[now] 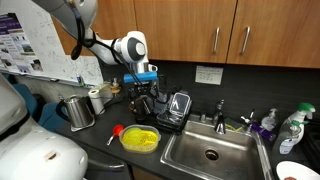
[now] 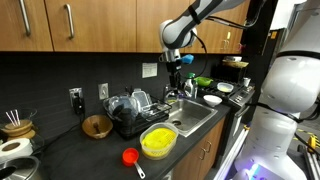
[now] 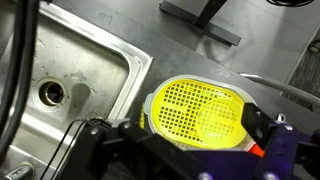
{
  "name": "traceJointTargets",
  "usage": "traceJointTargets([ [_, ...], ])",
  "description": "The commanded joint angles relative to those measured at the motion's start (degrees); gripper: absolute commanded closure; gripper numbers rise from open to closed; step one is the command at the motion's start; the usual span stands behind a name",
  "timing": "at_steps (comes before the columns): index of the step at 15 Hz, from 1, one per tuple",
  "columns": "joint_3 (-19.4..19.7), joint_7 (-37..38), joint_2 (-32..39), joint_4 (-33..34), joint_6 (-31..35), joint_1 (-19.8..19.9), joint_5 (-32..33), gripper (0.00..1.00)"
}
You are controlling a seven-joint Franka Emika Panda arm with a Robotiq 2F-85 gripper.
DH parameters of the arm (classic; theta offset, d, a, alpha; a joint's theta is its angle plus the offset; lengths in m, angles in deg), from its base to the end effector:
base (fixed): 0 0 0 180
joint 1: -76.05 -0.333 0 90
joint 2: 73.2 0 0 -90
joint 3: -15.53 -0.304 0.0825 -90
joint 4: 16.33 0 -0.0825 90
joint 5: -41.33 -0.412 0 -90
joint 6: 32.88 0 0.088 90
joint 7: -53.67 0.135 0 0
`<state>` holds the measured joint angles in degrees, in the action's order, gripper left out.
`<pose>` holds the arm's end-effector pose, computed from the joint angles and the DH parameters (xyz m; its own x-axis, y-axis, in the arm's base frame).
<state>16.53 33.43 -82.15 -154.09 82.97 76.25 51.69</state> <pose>0.4629 -0.0245 0.3019 0.8796 0.3964 -0.2630 0.4227 -0.9049 0.0495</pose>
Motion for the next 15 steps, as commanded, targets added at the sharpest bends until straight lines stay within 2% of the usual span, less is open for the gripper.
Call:
traceJointTargets([
  [1,-2.55,2.02,3.16,3.29,-1.59,-2.14,3.21,0.0],
  [6,-6.77,5.18,10.05,9.33,-4.88,-5.64,7.53,0.0],
  [10,-8.63,5.89,15.25,13.83,-7.28,-7.64,11.13,0.0],
  [15,-9.05,2.33,16.06,15.24,-3.68,-8.12,14.6,0.0],
])
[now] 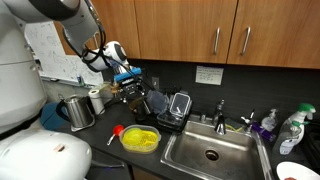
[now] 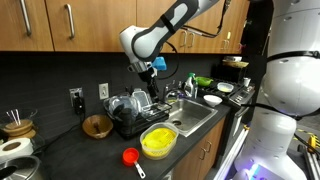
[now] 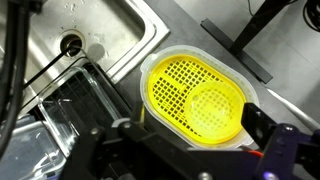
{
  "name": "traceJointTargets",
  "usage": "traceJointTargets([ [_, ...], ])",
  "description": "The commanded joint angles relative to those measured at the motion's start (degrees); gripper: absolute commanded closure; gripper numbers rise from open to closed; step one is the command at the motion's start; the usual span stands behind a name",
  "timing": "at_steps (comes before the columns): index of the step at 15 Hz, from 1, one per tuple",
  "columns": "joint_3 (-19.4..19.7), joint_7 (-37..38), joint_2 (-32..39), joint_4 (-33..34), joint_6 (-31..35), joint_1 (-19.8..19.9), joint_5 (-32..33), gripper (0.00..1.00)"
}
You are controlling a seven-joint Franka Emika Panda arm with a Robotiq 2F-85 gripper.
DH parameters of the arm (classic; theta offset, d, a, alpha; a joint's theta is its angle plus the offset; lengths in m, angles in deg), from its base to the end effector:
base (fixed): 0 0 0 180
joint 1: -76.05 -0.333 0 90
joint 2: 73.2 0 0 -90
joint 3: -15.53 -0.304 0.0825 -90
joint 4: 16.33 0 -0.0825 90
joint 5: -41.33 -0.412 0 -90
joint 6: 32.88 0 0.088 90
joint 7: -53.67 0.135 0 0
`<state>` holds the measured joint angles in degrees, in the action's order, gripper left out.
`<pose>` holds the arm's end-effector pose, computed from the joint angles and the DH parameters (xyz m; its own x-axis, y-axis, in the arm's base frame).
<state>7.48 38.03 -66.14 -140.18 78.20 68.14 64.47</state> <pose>0.5164 0.1097 0.2660 0.6802 0.6006 -0.4201 0.7101 -0.6821 0.1746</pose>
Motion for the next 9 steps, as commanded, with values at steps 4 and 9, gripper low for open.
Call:
traceJointTargets([
  [4,0.37,-4.84,0.24,1.9,2.09,0.45,1.53,0.0],
  [9,0.78,-3.18,0.19,1.68,-1.21,0.44,1.47,0.0],
])
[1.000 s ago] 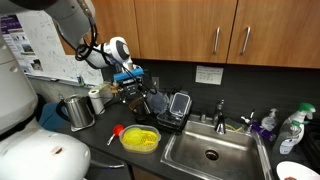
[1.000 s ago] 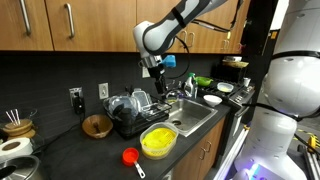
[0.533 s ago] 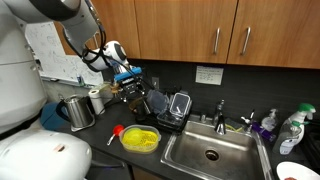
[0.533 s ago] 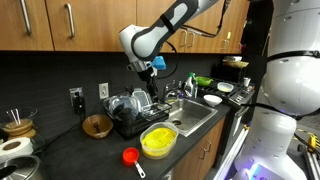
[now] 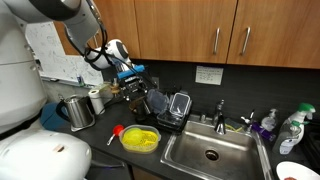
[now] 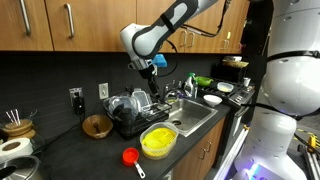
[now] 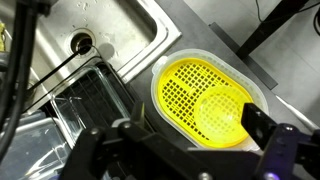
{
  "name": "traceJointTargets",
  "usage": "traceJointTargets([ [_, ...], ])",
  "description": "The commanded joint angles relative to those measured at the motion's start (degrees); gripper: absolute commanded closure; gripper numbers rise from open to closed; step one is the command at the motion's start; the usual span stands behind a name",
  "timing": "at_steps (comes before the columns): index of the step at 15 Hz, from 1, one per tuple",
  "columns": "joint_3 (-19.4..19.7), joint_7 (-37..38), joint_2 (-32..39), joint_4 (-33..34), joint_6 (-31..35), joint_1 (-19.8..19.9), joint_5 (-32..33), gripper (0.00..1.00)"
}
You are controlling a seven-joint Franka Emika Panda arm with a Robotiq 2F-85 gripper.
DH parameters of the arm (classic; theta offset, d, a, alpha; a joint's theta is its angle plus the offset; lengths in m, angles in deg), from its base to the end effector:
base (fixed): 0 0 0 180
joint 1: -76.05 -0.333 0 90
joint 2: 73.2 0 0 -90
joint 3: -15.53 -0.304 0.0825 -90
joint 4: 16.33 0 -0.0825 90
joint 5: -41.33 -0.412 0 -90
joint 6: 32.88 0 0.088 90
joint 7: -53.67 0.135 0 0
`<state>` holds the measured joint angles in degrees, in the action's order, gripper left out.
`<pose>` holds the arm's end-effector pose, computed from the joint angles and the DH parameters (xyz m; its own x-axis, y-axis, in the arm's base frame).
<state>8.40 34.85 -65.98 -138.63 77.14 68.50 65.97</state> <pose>0.5266 0.0966 0.2757 0.6529 0.6201 -0.4350 0.7372 -0.6522 0.1768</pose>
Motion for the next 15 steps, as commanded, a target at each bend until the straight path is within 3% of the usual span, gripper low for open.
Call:
traceJointTargets([
  [1,-0.06,0.0,0.03,0.13,-0.29,0.17,-0.02,0.0],
  [9,-0.15,-0.18,0.92,1.44,-0.87,0.04,0.38,0.0],
  [15,-1.18,-3.69,2.58,-0.65,19.11,-0.62,6.5,0.0],
])
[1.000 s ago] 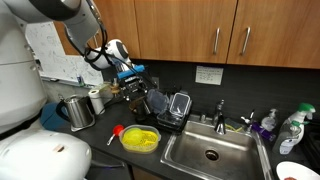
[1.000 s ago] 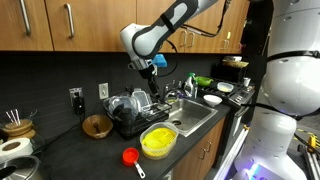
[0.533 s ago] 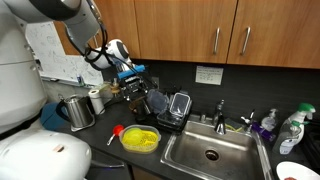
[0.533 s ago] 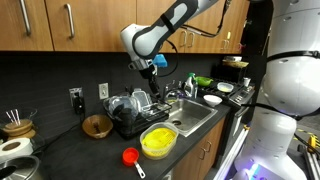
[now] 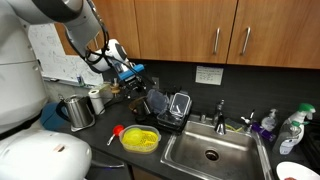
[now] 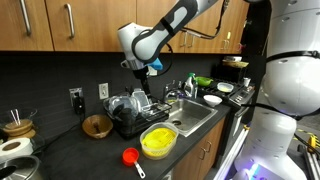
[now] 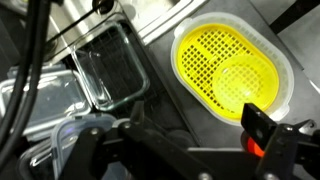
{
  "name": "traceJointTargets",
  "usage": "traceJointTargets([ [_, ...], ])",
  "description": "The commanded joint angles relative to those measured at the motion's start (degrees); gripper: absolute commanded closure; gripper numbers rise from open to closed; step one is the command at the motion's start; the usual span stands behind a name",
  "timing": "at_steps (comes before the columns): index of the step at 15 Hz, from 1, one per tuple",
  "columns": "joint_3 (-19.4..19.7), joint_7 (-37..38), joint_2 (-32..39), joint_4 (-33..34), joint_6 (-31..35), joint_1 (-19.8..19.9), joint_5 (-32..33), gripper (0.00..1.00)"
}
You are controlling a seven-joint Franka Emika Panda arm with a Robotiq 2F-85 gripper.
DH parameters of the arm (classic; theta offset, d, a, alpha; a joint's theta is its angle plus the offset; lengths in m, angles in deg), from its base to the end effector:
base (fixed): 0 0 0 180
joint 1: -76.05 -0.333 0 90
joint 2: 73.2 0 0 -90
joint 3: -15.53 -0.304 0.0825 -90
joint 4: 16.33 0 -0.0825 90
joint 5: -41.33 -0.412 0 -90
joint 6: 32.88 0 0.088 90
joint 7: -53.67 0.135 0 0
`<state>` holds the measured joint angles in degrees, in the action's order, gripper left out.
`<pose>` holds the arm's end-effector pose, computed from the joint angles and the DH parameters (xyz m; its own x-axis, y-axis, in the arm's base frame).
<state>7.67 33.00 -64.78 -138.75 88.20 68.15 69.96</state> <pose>0.5492 0.1204 0.2733 0.5965 0.7363 -0.3193 0.8025 -0.5424 0.2486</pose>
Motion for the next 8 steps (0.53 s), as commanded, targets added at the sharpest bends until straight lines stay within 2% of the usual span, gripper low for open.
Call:
traceJointTargets([
  [1,-0.49,-2.13,1.98,-0.92,11.9,-0.37,3.66,0.0],
  [4,-0.39,-3.17,3.78,-1.95,20.35,-0.15,4.3,0.0],
  [8,-1.29,-6.29,6.69,-3.27,26.38,0.27,0.14,0.0],
])
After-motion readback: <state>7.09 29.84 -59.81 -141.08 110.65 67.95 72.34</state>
